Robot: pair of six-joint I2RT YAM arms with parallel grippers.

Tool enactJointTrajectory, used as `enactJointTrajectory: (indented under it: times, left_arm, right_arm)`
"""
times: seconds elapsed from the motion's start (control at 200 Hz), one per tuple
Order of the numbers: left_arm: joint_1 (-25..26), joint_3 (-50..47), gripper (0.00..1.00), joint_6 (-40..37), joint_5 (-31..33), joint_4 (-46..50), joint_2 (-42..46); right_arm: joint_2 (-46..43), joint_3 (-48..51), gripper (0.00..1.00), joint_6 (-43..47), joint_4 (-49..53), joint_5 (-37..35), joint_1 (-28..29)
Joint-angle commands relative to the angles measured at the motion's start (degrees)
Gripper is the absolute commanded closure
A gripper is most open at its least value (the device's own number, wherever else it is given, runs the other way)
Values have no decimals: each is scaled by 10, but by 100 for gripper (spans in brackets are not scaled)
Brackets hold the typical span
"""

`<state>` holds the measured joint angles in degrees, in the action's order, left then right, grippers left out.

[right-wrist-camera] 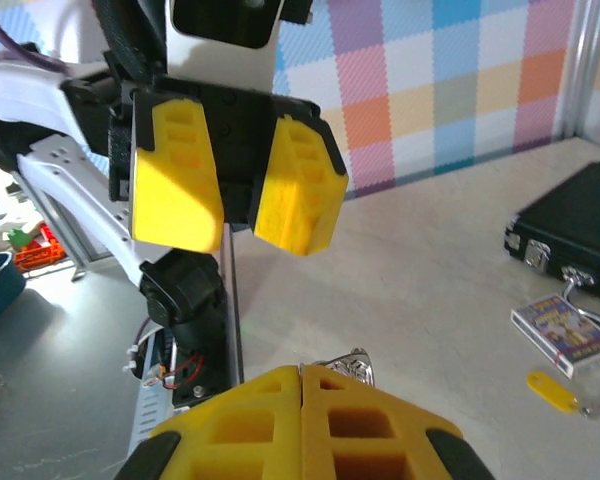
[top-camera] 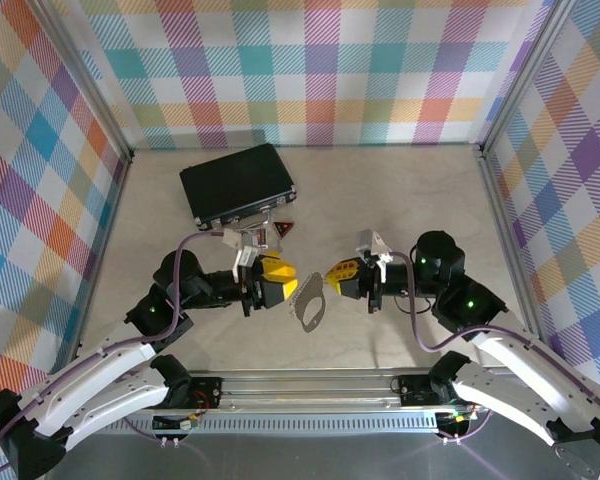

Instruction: Put the keys on the keyring

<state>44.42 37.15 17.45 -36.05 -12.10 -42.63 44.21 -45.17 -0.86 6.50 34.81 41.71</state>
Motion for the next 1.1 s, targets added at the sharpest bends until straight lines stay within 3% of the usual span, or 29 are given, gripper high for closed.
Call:
enactJointTrajectory:
  times: [0.0, 0.045, 0.12, 0.235, 0.38, 0.495, 0.85, 1.095]
  left_arm:
    - [11, 2, 63, -33, -9, 5, 15]
    - [13, 3, 61, -38, -5, 13, 17]
    - [19, 0, 43, -45, 6, 16, 19]
    - [37, -10, 25, -69, 42, 26, 26]
    - [83, -19, 11, -128, 147, 52, 31]
    - [110, -23, 0, -161, 245, 55, 18]
    - [136, -10, 0, -216, 334, -21, -90]
    - [138, -7, 13, -234, 348, -51, -131]
  right_arm:
    - [-11, -25, 100, -2, -16, 33, 5]
    - [-12, -31, 100, -2, -6, 30, 5]
    - [-7, -43, 100, -9, 11, -5, 5]
    - [14, -72, 100, -35, 55, -117, 5]
    - [29, -74, 100, -111, 56, -233, 6]
    - [26, -67, 100, -147, 43, -255, 8]
    - [45, -87, 100, -170, 69, -301, 38]
    - [46, -89, 100, -175, 70, -317, 48]
